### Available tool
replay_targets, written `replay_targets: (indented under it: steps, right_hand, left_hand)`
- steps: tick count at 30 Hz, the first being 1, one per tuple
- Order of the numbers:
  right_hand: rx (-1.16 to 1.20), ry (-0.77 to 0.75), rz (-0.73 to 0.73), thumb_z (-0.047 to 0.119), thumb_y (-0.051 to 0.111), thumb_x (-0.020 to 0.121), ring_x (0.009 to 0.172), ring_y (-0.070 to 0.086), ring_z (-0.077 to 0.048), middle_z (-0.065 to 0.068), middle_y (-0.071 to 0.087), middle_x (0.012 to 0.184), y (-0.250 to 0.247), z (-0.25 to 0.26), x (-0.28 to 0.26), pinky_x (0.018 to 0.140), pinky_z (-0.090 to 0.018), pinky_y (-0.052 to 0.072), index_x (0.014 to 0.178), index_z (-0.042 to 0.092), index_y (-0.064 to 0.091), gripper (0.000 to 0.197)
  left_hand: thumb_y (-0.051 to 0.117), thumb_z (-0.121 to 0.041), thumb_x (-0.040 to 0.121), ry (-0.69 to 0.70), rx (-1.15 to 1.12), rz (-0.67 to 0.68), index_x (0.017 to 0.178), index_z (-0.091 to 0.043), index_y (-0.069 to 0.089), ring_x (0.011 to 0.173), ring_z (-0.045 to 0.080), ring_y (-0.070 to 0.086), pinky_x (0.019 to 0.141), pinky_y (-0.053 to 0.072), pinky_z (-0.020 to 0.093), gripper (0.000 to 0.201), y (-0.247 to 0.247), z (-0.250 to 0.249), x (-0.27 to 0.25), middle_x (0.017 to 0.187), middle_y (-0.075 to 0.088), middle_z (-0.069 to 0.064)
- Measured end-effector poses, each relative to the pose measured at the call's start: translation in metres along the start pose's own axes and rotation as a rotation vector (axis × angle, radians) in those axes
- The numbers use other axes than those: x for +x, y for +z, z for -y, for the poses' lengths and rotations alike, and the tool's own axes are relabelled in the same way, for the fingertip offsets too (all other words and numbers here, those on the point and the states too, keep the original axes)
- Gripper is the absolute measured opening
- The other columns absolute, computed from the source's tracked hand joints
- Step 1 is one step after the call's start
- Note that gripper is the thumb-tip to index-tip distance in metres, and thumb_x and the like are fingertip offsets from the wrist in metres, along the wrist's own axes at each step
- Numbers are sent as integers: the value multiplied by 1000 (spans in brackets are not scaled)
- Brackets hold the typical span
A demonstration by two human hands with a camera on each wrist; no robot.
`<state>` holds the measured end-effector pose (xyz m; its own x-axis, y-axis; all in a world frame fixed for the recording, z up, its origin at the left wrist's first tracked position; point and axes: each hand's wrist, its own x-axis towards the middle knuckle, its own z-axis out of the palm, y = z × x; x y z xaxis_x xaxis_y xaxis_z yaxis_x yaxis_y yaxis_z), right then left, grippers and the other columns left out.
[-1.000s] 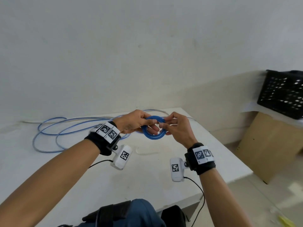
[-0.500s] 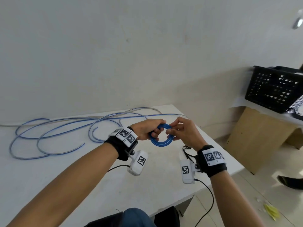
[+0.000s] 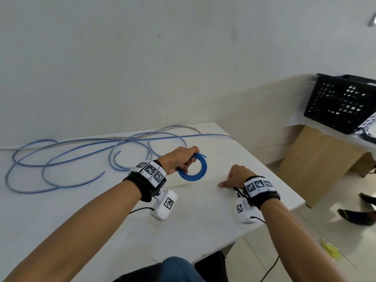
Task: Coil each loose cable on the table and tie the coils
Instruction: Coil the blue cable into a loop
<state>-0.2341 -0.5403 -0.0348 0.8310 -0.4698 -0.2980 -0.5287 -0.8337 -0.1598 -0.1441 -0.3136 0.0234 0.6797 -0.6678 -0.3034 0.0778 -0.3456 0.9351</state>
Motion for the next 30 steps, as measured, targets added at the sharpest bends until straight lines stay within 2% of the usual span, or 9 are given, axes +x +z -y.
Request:
replay_targets:
  steps: [3,5,8,11,15,18,23,26,30]
  right_hand:
    - [-68,23,-5,52,85,72,95,69,-29,-7,71,100,1,10,5,87,-39,58,94,15,62,49]
    - [-81,22,5,37,83,79,97,70,-31,-9,70,96,-6,17,8,87,-39,59,98,10,65,37]
    - [-29,18,-1,23,77,86,69,70,-24,-2,66,65,-24,30,7,71,-32,57,75,8,68,21]
    - [18,-39,-49,22,78,88,54,62,-14,2,66,56,-40,52,4,64,-26,50,70,10,69,23]
    - [542,-283,-149,16,78,89,50,64,-10,-9,73,69,-50,114,3,59,-23,49,87,5,67,16]
    - [1029,-567,-10,11,70,94,59,69,-14,-16,73,79,-51,185,-14,61,-23,57,98,2,65,11]
    - [1048,-763,118,8,73,92,70,74,-26,-18,77,81,-20,288,-12,69,-32,61,91,5,62,12]
    - [981,-857,-63,8,81,85,71,71,-21,-11,74,79,10,332,-1,67,-36,58,80,12,63,19]
    - [905,-964,-347,10,86,78,74,57,-10,4,56,86,42,370,1,58,-21,46,72,29,61,32]
  left_hand:
    - [47,-34,102,6,11,0,68,-16,46,45,11,21,56,37,27,39,-13,1,-4,54,31,-5]
    - [47,-35,102,15,28,-8,67,-16,45,45,12,21,56,37,27,40,-27,4,-7,54,30,-5]
    - [47,-34,101,27,-26,-44,68,-17,45,46,13,18,56,37,28,37,-56,10,-9,60,30,-3]
    - [47,-33,101,21,-127,-99,67,-17,42,44,12,16,54,35,28,37,-81,19,-11,59,29,-4]
    - [47,-30,102,23,-215,-245,64,-14,42,37,10,19,54,30,29,41,-108,38,-17,43,31,-9]
    - [51,-33,102,72,-268,-392,64,-13,45,37,11,24,51,34,29,44,-136,56,-17,47,32,-5]
    - [54,-28,98,130,-324,-681,63,-11,50,40,16,36,54,39,29,39,-184,78,-37,47,42,-3]
    - [54,-26,98,144,-308,-836,66,-10,53,48,20,45,49,41,26,36,-205,91,-52,53,48,3]
    - [54,-25,95,190,-410,-950,72,-10,53,60,22,39,53,39,31,27,-225,112,-66,70,46,10]
